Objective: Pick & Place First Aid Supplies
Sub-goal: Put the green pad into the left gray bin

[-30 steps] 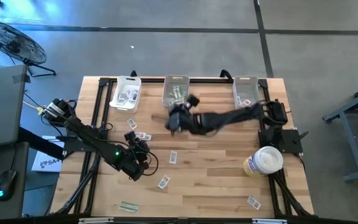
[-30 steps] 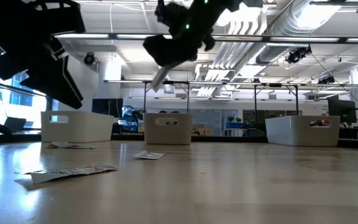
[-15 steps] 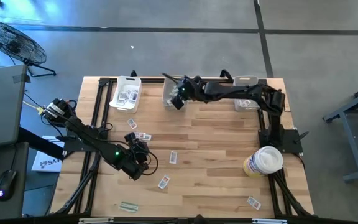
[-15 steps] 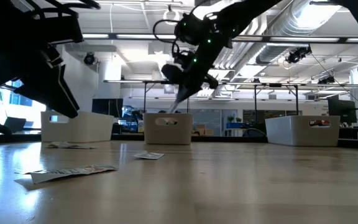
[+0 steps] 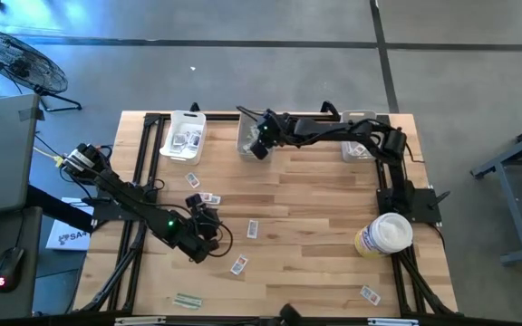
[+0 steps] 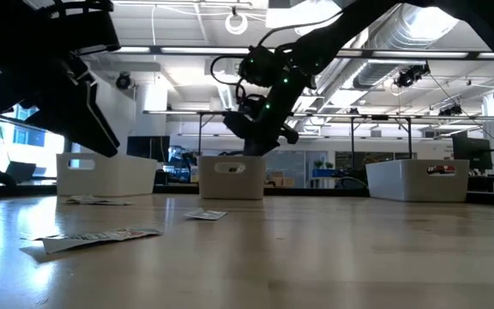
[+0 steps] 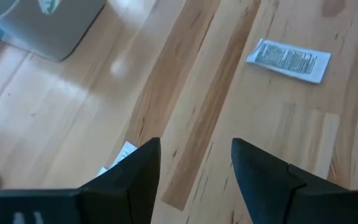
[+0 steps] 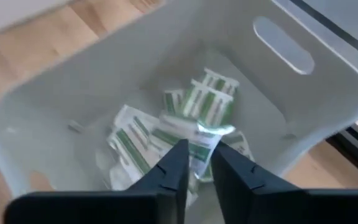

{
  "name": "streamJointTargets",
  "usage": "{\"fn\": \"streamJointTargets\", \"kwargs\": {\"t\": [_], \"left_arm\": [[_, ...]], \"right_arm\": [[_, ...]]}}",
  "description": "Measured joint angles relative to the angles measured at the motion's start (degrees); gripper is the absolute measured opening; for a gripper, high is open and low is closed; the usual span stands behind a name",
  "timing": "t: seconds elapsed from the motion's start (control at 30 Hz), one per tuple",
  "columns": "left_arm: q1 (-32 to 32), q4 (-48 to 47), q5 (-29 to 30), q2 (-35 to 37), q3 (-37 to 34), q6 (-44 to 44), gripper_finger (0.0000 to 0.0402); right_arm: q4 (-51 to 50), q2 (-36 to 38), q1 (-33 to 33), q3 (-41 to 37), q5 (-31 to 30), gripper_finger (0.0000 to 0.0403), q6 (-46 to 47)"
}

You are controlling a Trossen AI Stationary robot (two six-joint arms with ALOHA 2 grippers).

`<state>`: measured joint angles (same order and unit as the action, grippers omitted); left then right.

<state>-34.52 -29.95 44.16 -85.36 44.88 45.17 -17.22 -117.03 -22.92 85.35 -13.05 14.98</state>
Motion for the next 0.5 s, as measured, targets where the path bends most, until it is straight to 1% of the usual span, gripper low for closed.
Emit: {"fn": "streamJointTargets", "kwargs": {"t": [0.1, 0.23, 0.33, 0.43, 0.5], "left_arm": [[0.0, 1.8, 0.8, 0.0, 0.0, -1.5, 0.0192], [-0.1, 3.6, -0.8, 0.0, 0.4, -4.7, 0.0192], [-1.4, 3.4, -1.1, 0.0, 1.9, -6.0, 0.0192], [-3.7, 3.3, -2.1, 0.0, 3.7, -7.7, 0.0192], [-5.7, 3.4, -4.2, 0.0, 4.8, -8.8, 0.0192]], "right_arm": [[1.6, 0.0, 0.2, 0.0, 0.6, 0.0087, -0.3], [1.8, 1.2, 1.1, 0.0, 1.4, 0.0117, -1.1], [1.8, 3.9, 2.6, 0.0, 1.7, 0.0125, -2.1], [0.7, 6.4, 5.0, 0.1, -0.8, 0.0125, -2.4], [-0.5, 7.8, 6.9, 0.1, -2.6, 0.0125, -3.5]]}}
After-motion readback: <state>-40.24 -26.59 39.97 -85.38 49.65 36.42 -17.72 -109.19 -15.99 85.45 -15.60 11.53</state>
